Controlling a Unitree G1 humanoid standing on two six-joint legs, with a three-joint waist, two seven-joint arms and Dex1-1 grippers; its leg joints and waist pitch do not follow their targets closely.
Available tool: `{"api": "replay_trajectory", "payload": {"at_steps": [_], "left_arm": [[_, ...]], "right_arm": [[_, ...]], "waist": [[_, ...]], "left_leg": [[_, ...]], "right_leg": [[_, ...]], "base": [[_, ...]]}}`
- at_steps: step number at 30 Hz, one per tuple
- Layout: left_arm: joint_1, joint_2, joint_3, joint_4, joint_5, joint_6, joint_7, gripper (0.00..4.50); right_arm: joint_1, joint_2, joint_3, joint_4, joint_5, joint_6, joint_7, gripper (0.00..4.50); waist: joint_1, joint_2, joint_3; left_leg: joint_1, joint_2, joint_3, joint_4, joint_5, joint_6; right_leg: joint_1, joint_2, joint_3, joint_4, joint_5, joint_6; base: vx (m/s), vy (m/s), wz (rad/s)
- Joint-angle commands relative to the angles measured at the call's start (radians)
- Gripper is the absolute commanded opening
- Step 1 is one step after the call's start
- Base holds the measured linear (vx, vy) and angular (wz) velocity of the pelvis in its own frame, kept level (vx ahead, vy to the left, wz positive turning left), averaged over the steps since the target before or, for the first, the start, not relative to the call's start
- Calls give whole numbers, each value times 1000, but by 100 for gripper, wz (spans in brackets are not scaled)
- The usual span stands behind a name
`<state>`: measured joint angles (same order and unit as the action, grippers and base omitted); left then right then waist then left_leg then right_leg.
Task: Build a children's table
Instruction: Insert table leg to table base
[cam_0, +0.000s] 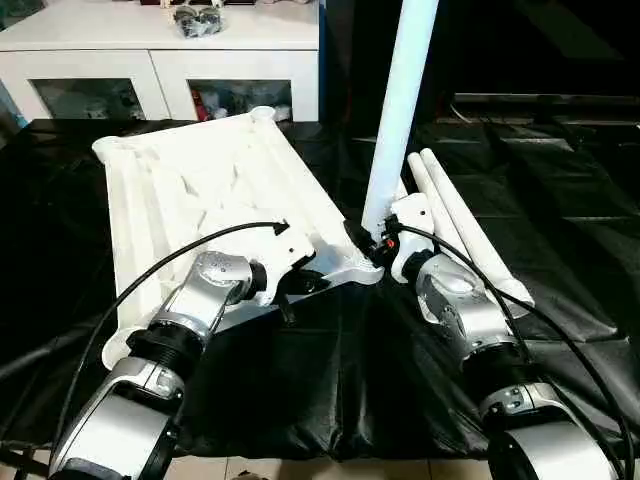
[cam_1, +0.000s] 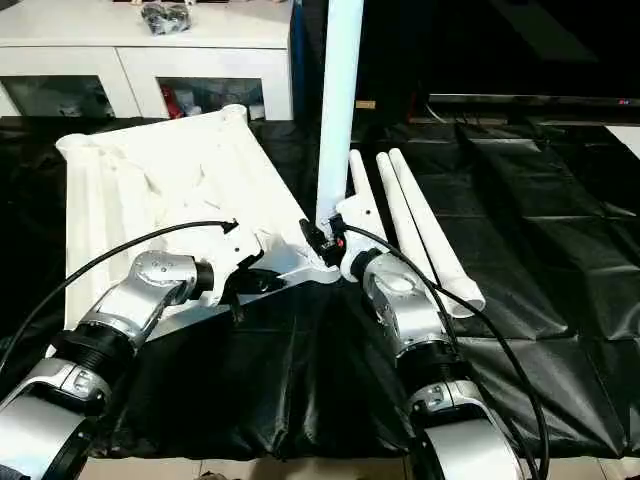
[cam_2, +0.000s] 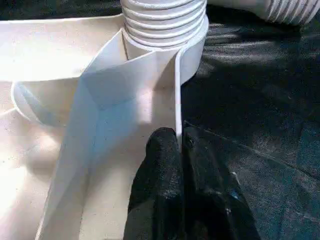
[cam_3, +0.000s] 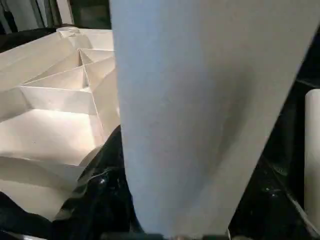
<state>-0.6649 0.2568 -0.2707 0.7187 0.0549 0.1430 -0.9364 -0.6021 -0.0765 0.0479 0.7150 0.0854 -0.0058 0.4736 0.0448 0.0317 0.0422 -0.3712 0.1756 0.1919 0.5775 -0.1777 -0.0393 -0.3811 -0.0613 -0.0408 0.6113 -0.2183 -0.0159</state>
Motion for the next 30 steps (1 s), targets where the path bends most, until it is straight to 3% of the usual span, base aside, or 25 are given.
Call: {"api": "replay_trajectory", "payload": {"at_steps": [1, 11, 13, 16, 23, 30], "left_arm": [[-8, -17, -5, -52, -11, -10, -18, 0], [-3, -6, -11, -62, -12, -13, -37, 0], [-3, -5, -11, -62, -11, -14, -38, 0], [-2, -3, -11, -63, -12, -13, -42, 0], [3, 5, -13, -71, -16, -20, -61, 0], [13, 27, -17, -87, -21, -42, -113, 0]], "right_arm": [[44, 14, 44, 113, -29, 65, 12, 191], [29, 7, 37, 127, -37, 55, 20, 191], [28, 7, 31, 125, -27, 63, 37, 247], [28, 7, 27, 120, -19, 72, 47, 263], [27, 1, 24, 99, -12, 62, 74, 320], [62, -43, 35, -9, 23, 54, 208, 320]], "waist": [[3, 0, -41], [-1, 0, -39], [-1, 0, -39], [1, 1, -41], [6, 0, -48], [22, 2, -51]], "left_leg": [[18, 61, -34, -83, -339, -12], [20, 62, -35, -85, -363, -19], [20, 62, -34, -85, -355, -15], [19, 62, -32, -83, -345, -12], [15, 62, -27, -77, -254, 12], [13, 65, -24, -70, -201, 41]], "right_leg": [[18, -93, 51, -97, -297, -188], [15, -92, 52, -100, -321, -185], [15, -92, 52, -99, -312, -188], [17, -96, 54, -99, -296, -197], [28, -89, 50, -82, -129, -233], [34, -88, 46, -74, -47, -239]], "base": [[0, 0, 0], [0, 0, 0], [0, 0, 0], [0, 0, 0], [0, 0, 0], [0, 0, 0]]}}
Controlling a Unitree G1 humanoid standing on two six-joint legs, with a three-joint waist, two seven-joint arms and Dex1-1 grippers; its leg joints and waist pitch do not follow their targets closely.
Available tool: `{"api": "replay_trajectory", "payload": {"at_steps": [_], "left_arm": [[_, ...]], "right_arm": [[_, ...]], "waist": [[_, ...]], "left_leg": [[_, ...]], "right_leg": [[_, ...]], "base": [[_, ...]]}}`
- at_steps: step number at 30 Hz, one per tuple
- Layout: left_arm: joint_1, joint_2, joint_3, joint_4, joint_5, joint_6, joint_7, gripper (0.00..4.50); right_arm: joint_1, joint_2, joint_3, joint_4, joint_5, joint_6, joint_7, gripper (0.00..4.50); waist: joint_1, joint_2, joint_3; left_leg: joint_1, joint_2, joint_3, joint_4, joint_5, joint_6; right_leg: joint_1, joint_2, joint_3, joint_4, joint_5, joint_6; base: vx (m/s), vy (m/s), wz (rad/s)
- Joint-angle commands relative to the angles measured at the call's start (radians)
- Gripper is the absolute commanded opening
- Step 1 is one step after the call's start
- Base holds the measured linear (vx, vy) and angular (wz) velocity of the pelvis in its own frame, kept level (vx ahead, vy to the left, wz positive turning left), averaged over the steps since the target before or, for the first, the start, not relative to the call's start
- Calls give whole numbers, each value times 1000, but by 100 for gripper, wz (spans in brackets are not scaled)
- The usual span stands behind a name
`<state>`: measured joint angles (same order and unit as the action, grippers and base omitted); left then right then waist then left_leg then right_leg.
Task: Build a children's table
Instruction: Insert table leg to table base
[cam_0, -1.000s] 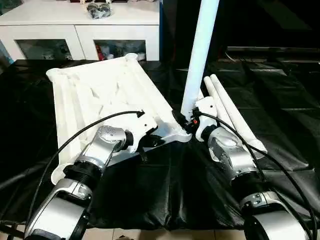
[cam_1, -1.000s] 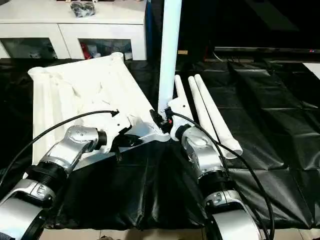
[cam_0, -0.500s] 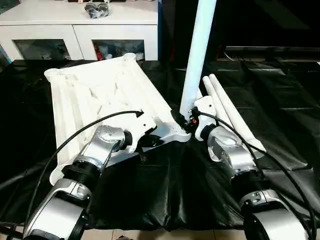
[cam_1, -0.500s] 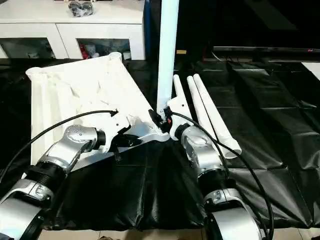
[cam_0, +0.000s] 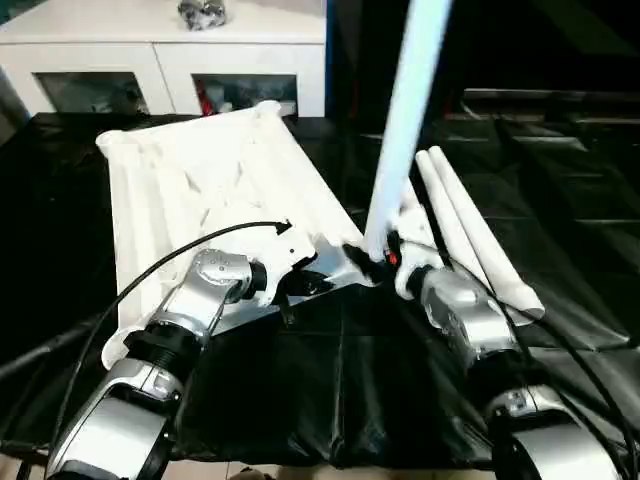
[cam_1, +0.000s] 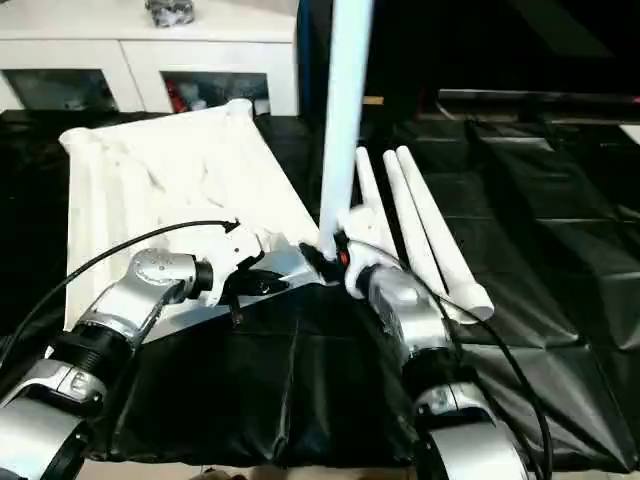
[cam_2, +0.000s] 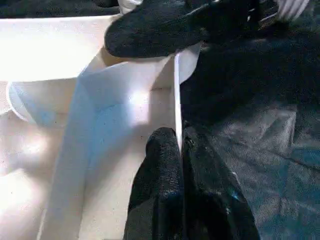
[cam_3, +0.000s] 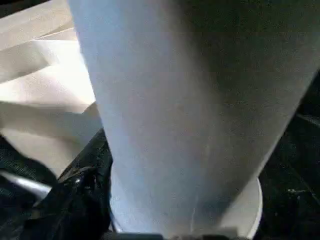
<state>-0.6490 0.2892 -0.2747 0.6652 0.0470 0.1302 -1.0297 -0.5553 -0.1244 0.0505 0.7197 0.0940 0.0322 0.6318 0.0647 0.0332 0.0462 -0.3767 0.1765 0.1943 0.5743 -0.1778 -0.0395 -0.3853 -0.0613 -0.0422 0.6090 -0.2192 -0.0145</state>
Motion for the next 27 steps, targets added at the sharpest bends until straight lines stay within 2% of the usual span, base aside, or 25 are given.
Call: {"api": "replay_trajectory", "payload": {"at_steps": [1, 2, 5, 6, 7, 9, 11, 13, 14, 20, 27], "left_arm": [[2, 2, -16, -41, -17, -37, -40, 0], [8, 11, -19, -47, -20, -46, -61, 0], [15, 26, -24, -51, -22, -63, -91, 0], [16, 30, -25, -52, -22, -63, -98, 0], [16, 35, -26, -50, -22, -64, -106, 0], [18, 44, -27, -49, -23, -71, -125, 0], [19, 54, -28, -47, -25, -80, -149, 0], [19, 62, -32, -45, -25, -88, -169, 0], [19, 69, -36, -43, -25, -94, -185, 0], [17, 80, -43, -34, -21, -108, -212, 0], [8, 69, -28, -16, -23, -92, -193, 0]], "right_arm": [[26, -11, 39, -37, 17, 18, 80, 320], [36, -30, 48, -64, 21, 21, 115, 320], [54, -59, 60, -107, 29, 24, 174, 320], [59, -66, 63, -117, 31, 26, 189, 320], [64, -76, 68, -130, 33, 27, 211, 320], [77, -97, 80, -159, 36, 38, 262, 320], [91, -124, 104, -190, 36, 52, 323, 320], [97, -138, 122, -201, 32, 55, 354, 304], [99, -146, 134, -207, 30, 58, 371, 285], [104, -150, 152, -217, 24, 66, 403, 274], [119, -132, 149, -226, 36, 88, 391, 274]], "waist": [[3, 0, -56], [6, 7, -57], [13, 3, -61], [18, 3, -62], [22, 8, -63], [27, 4, -65], [32, 6, -65], [33, 4, -66], [34, 5, -65], [36, 3, -64], [37, 3, -66]], "left_leg": [[18, 65, -27, -67, -195, 43], [17, 65, -27, -65, -182, 46], [15, 64, -24, -59, -154, 60], [13, 64, -24, -56, -137, 68], [13, 63, -24, -54, -126, 72], [12, 63, -23, -51, -118, 80], [11, 63, -24, -50, -112, 85], [11, 64, -24, -48, -107, 88], [11, 64, -24, -48, -113, 86], [12, 64, -24, -49, -132, 72], [11, 63, -24, -46, -123, 74]], "right_leg": [[39, -89, 47, -69, -32, -243], [40, -88, 46, -65, -10, -247], [40, -86, 44, -60, 40, -253], [41, -87, 44, -57, 59, -254], [40, -86, 43, -54, 76, -255], [40, -84, 42, -52, 94, -254], [40, -85, 40, -51, 102, -253], [40, -85, 40, -48, 112, -258], [39, -86, 39, -49, 101, -260], [38, -86, 40, -50, 55, -259], [38, -86, 40, -48, 69, -262]], "base": [[0, 0, 0], [0, 0, 0], [0, 0, 0], [0, 0, 0], [0, 0, 0], [0, 0, 0], [0, 0, 0], [0, 0, 0], [0, 0, 0], [0, 0, 0], [0, 0, 0]]}}
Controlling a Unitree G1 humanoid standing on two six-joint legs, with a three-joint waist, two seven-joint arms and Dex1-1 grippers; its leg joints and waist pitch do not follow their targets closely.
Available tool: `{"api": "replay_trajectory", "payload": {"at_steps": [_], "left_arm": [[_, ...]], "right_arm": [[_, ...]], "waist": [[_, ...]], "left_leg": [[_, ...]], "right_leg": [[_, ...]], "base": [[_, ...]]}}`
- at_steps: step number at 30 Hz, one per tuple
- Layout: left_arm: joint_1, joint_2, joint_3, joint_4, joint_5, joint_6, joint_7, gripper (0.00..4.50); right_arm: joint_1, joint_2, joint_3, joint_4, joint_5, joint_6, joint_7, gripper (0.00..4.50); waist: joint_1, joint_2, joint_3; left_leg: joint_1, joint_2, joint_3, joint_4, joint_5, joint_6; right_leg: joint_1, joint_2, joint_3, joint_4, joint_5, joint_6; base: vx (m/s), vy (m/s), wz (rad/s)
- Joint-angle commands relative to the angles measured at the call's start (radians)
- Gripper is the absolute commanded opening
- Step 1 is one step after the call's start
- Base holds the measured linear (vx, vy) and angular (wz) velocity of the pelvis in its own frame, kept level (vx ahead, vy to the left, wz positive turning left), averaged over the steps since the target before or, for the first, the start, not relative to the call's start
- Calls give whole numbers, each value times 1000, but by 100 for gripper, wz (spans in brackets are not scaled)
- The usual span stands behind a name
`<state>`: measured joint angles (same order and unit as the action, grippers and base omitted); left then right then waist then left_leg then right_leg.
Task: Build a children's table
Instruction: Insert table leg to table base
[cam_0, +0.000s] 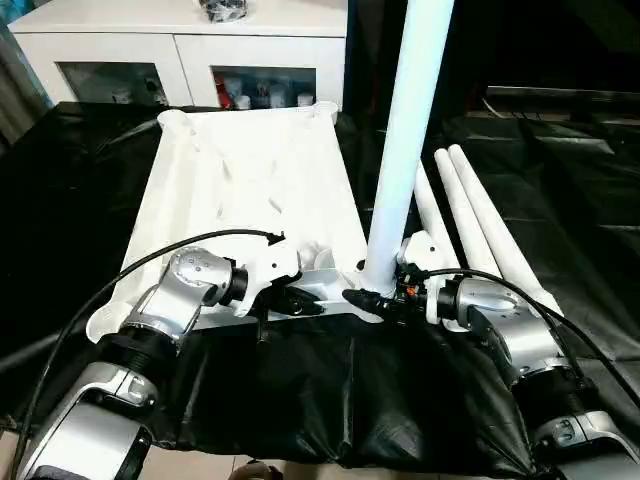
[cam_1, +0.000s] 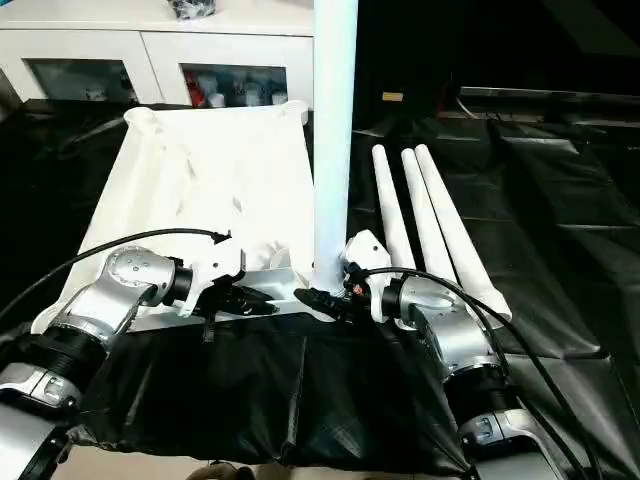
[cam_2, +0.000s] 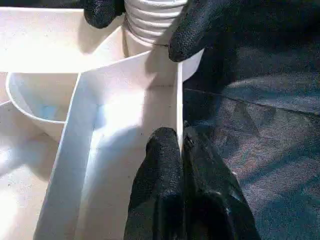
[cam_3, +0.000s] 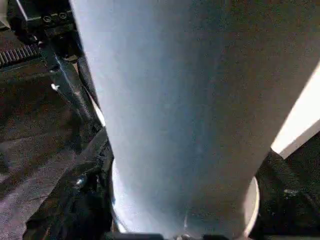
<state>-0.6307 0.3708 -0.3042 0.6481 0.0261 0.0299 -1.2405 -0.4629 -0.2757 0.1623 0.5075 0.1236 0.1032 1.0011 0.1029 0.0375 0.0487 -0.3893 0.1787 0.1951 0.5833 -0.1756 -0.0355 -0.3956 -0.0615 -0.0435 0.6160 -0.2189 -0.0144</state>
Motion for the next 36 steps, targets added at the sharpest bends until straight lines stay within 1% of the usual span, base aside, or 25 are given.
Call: {"api": "replay_trajectory", "payload": {"at_steps": [1, 2, 3, 4, 5, 6, 8, 9, 12, 13, 17, 18, 20, 23, 24, 25, 26, 27, 28, 30, 31, 33, 34, 35, 36], "left_arm": [[-30, -47, 30, 30, -6, 46, 101, 0], [-44, -67, 43, 46, -1, 70, 158, 0], [-44, -67, 43, 46, -1, 70, 158, 0], [-56, -83, 52, 59, 5, 92, 208, 0], [-70, -101, 63, 75, 10, 115, 261, 0], [-85, -123, 75, 91, 14, 143, 320, 0], [-103, -163, 95, 112, 13, 179, 407, 0], [-105, -177, 98, 115, 15, 185, 432, 0], [-90, -203, 81, 106, 47, 160, 476, 0], [-87, -205, 78, 105, 51, 153, 479, 0], [-78, -205, 62, 96, 55, 130, 463, 0], [-76, -203, 55, 95, 57, 128, 459, 0], [-76, -201, 53, 96, 57, 124, 458, 0], [-74, -200, 52, 93, 58, 124, 453, 0], [-73, -200, 54, 93, 58, 121, 450, 0], [-72, -199, 55, 92, 57, 120, 446, 0], [-69, -196, 56, 89, 56, 112, 438, 0], [-67, -193, 56, 86, 55, 105, 432, 0], [-63, -187, 56, 82, 53, 100, 421, 0], [-56, -176, 55, 77, 52, 80, 406, 0], [-54, -172, 58, 75, 50, 77, 404, 0], [-44, -159, 66, 66, 43, 45, 399, 0], [-38, -154, 72, 54, 37, 44, 399, 0], [-30, -153, 84, 38, 21, 45, 389, 56], [-19, -152, 96, 13, -2, 50, 369, 56]], "right_arm": [[23, 56, 12, 31, -12, 0, -88, 274], [13, 81, -4, 71, -32, -10, -176, 274], [13, 81, -4, 71, -32, -10, -176, 274], [2, 102, -17, 105, -47, -14, -247, 274], [-10, 126, -34, 142, -58, -10, -320, 273], [-27, 153, -53, 185, -64, -4, -401, 273], [-64, 208, -100, 266, -52, 11, -545, 273], [-79, 228, -114, 294, -46, 14, -592, 272], [-113, 270, -111, 348, -57, 8, -654, 272], [-117, 276, -112, 356, -61, 6, -660, 272], [-125, 287, -125, 371, -59, -16, -650, 272], [-134, 292, -132, 388, -64, -29, -654, 307], [-141, 295, -134, 400, -64, -40, -652, 345], [-150, 298, -137, 413, -58, -51, -647, 362], [-152, 297, -134, 411, -57, -60, -639, 362], [-152, 296, -134, 410, -56, -64, -637, 375], [-151, 290, -128, 397, -57, -74, -623, 392], [-149, 286, -125, 388, -58, -81, -614, 392], [-143, 277, -124, 366, -57, -87, -595, 399], [-128, 259, -120, 326, -58, -96, -565, 423], [-117, 247, -116, 297, -57, -93, -550, 433], [-77, 209, -98, 195, -58, -70, -511, 444], [-57, 193, -93, 148, -56, -57, -497, 444], [-38, 180, -90, 102, -50, -45, -484, 450], [-17, 166, -89, 52, -41, -28, -467, 450]], "waist": [[-2, -4, -68], [-5, -2, -65], [-7, -3, -64], [-12, -4, -60], [-14, -2, -57], [-22, -2, -56], [-27, 0, -55], [-27, 1, -56], [-33, 0, -53], [-36, -5, -52], [-39, -2, -55], [-40, -1, -55], [-42, 0, -54], [-44, 4, -52], [-46, 2, -52], [-45, 2, -52], [-46, 2, -52], [-46, 2, -52], [-47, -1, -52], [-44, -2, -54], [-45, -2, -54], [-40, -5, -54], [-40, -10, -55], [-38, -7, -56], [-38, -3, -56]], "left_leg": [[24, 61, -23, -55, -122, 68], [24, 59, -24, -57, -131, 60], [25, 59, -25, -58, -144, 49], [28, 59, -27, -63, -186, 24], [30, 59, -26, -65, -201, 14], [34, 57, -28, -68, -236, -7], [37, 56, -32, -73, -259, -26], [38, 57, -32, -72, -257, -27], [34, 54, -31, -73, -266, -15], [32, 54, -32, -75, -269, -10], [32, 55, -32, -74, -253, 0], [33, 55, -32, -75, -256, 4], [34, 55, -31, -75, -270, 1], [35, 57, -33, -78, -292, -5], [34, 56, -33, -79, -295, -8], [36, 57, -33, -79, -299, -8], [36, 57, -33, -79, -303, -9], [34, 57, -33, -79, -303, -8], [33, 57, -33, -79, -297, -3], [33, 57, -31, -77, -280, 7], [30, 57, -32, -77, -269, 10], [27, 54, -30, -74, -231, 32], [25, 55, -30, -74, -216, 37], [25, 54, -29, -71, -198, 45], [24, 54, -29, -70, -184, 52]], "right_leg": [[49, -87, 42, -54, 70, -263], [45, -88, 42, -58, 46, -265], [44, -90, 42, -60, 21, -264], [46, -92, 44, -70, -78, -251], [42, -91, 45, -73, -105, -249], [41, -91, 46, -78, -163, -245], [41, -90, 46, -82, -213, -231], [42, -91, 46, -83, -212, -228], [42, -92, 48, -89, -203, -217], [45, -93, 48, -91, -218, -212], [46, -92, 48, -89, -199, -209], [43, -92, 48, -88, -193, -215], [42, -91, 48, -90, -206, -217], [40, -92, 48, -91, -225, -216], [41, -90, 48, -92, -228, -215], [40, -91, 48, -92, -229, -215], [40, -91, 49, -92, -229, -214], [41, -91, 49, -92, -227, -214], [42, -92, 49, -91, -217, -215], [44, -93, 50, -90, -199, -213], [45, -93, 50, -89, -191, -216], [50, -90, 50, -88, -157, -207], [52, -90, 49, -86, -146, -205], [51, -89, 49, -85, -133, -204], [51, -90, 48, -84, -121, -210]], "base": [[0, 0, 0], [0, 0, 0], [0, 0, 0], [0, 0, 0], [0, 0, 0], [0, 0, 0], [0, 0, 0], [0, 0, 0], [0, 0, 0], [0, 0, 0], [0, 0, 0], [0, 0, 0], [0, 0, 0], [0, 0, 0], [0, 0, 0], [0, 0, 0], [0, 0, 0], [0, 0, 0], [0, 0, 0], [0, 0, 0], [0, 0, 0], [0, 0, 0], [0, 0, 0], [0, 0, 0], [0, 0, 0]]}}
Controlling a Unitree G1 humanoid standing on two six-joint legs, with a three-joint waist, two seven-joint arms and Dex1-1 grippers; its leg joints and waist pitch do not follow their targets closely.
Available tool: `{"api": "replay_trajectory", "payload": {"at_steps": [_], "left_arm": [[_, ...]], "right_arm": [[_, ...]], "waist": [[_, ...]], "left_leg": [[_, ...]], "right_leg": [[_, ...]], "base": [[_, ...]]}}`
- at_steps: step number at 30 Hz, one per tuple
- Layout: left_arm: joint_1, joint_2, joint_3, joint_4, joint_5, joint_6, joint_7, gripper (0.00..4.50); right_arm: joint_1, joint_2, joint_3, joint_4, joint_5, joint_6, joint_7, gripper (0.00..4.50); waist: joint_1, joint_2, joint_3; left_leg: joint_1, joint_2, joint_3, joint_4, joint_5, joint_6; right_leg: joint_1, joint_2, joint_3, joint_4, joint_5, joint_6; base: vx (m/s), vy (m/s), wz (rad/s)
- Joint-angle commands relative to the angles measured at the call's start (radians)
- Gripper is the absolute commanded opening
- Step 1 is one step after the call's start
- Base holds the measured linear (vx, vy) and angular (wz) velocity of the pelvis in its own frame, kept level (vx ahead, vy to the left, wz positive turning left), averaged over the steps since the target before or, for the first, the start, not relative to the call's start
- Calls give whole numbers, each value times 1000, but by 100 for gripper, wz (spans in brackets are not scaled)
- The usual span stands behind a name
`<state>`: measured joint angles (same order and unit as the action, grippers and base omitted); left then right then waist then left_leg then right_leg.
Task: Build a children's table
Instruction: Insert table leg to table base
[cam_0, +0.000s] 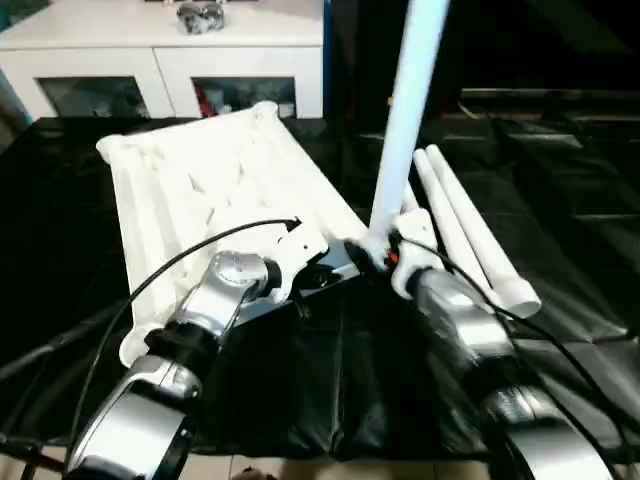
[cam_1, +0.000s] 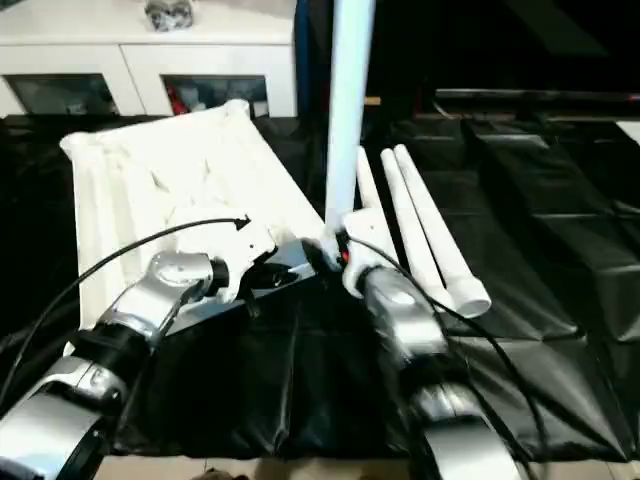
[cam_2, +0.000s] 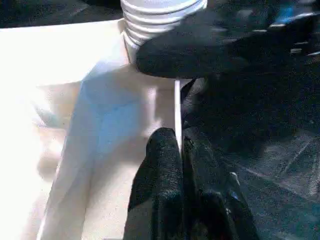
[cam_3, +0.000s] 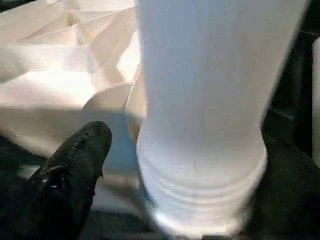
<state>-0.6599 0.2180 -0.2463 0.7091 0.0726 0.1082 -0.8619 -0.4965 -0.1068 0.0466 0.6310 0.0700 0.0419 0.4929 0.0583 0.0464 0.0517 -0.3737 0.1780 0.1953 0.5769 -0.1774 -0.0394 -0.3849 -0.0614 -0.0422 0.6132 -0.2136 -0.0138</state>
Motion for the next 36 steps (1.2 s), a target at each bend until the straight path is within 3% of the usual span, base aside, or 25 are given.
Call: {"api": "replay_trajectory", "payload": {"at_steps": [1, 2, 3, 5, 7, 10, 11, 19, 23, 27, 36], "left_arm": [[10, 1, 38, -48, -48, -29, -9, 56], [22, 7, 46, -72, -56, -36, -12, 62], [33, 12, 58, -93, -66, -39, -8, 76], [48, 19, 73, -118, -74, -45, 3, 91], [61, 27, 82, -142, -85, -35, -2, 96], [74, 37, 84, -169, -93, -27, -14, 96], [83, 42, 86, -188, -98, -21, -21, 96], [136, 77, 87, -265, -112, 7, -37, 96], [146, 82, 81, -290, -119, 27, -39, 96], [153, 88, 75, -308, -124, 42, -44, 96], [154, 88, 74, -309, -125, 43, -44, 96]], "right_arm": [[16, -3, 27, -72, 13, 34, 41, 450], [37, -17, 26, -120, 18, 53, 55, 450], [56, -30, 28, -165, 24, 67, 71, 450], [80, -47, 28, -216, 28, 95, 81, 450], [96, -58, 29, -245, 29, 121, 83, 450], [112, -67, 34, -272, 29, 139, 85, 450], [123, -71, 37, -291, 30, 150, 87, 450], [168, -79, 40, -383, 23, 214, 65, 450], [165, -75, 35, -388, 29, 241, 60, 450], [156, -76, 20, -389, 42, 275, 56, 450], [155, -77, 20, -388, 42, 278, 56, 450]], "waist": [[7, -13, -60], [8, -5, -65], [8, -7, -66], [6, -5, -79], [6, -4, -80], [9, -1, -77], [9, -3, -74], [8, -2, -67], [8, -1, -69], [9, -1, -71], [11, -1, -74]], "left_leg": [[7, 53, -28, -61, -174, 57], [8, 56, -29, -59, -155, 61], [6, 56, -29, -58, -140, 64], [-3, 54, -31, -43, -30, 110], [-3, 53, -30, -39, -18, 126], [0, 57, -28, -39, -54, 131], [2, 57, -27, -42, -85, 116], [4, 58, -28, -51, -151, 57], [5, 56, -28, -50, -139, 46], [3, 54, -28, -45, -115, 57], [2, 53, -28, -41, -95, 65]], "right_leg": [[42, -90, 46, -80, -120, -215], [41, -91, 47, -75, -87, -227], [44, -88, 45, -73, -58, -229], [45, -79, 41, -45, 175, -248], [42, -79, 40, -40, 226, -259], [37, -80, 38, -44, 192, -269], [36, -79, 38, -50, 135, -267], [34, -82, 42, -60, 1, -241], [35, -80, 43, -58, 14, -239], [37, -81, 43, -55, 48, -240], [39, -80, 42, -49, 80, -244]], "base": [[0, 0, 0], [0, 0, 0], [0, 0, 0], [0, 0, 0], [0, 0, 0], [0, 0, 0], [0, 0, 0], [0, 0, 0], [0, 0, 0], [0, 0, 0], [0, 0, 0]]}}
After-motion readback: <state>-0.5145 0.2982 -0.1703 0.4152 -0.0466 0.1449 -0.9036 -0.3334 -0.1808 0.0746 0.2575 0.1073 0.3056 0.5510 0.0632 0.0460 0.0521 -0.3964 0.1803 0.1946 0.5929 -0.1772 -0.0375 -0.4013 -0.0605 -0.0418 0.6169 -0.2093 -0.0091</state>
